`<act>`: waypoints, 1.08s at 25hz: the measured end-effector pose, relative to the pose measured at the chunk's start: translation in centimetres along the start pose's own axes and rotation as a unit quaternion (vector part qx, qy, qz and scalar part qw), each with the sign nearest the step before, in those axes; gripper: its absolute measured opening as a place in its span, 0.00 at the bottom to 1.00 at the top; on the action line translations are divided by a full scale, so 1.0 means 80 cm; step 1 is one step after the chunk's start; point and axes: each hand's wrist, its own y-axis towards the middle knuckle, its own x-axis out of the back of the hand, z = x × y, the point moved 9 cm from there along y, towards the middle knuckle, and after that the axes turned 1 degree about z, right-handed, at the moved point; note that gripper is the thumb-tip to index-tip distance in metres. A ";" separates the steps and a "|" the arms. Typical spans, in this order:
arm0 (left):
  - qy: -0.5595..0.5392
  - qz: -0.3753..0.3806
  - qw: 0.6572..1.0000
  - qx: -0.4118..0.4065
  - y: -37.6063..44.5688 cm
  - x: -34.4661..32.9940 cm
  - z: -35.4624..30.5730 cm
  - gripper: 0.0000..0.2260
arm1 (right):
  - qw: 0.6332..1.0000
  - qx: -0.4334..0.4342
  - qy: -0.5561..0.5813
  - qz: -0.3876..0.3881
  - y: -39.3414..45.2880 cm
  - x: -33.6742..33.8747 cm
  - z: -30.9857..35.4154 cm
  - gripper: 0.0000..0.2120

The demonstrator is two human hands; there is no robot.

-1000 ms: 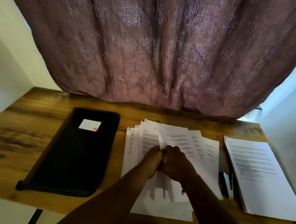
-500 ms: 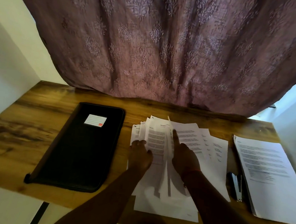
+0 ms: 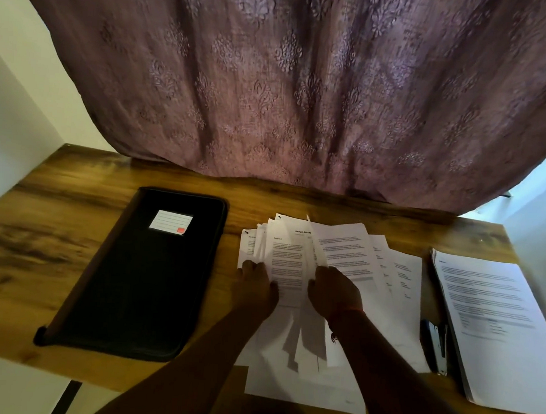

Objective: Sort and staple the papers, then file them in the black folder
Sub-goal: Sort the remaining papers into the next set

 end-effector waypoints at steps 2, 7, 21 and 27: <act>-0.031 -0.011 0.999 0.028 0.006 0.002 0.000 0.21 | 1.000 -0.003 0.001 0.001 -0.002 0.000 -0.001 0.13; -0.065 -0.093 0.993 -0.036 0.018 0.026 -0.015 0.08 | 1.000 -0.016 0.013 0.006 0.001 -0.005 -0.010 0.12; -0.154 -0.058 0.986 0.006 0.011 0.006 -0.022 0.20 | 0.972 -0.116 0.204 -0.013 0.003 0.016 -0.045 0.13; -0.139 0.075 0.980 -0.120 -0.007 -0.026 -0.069 0.12 | 0.955 -0.117 0.271 -0.023 0.004 0.010 -0.036 0.15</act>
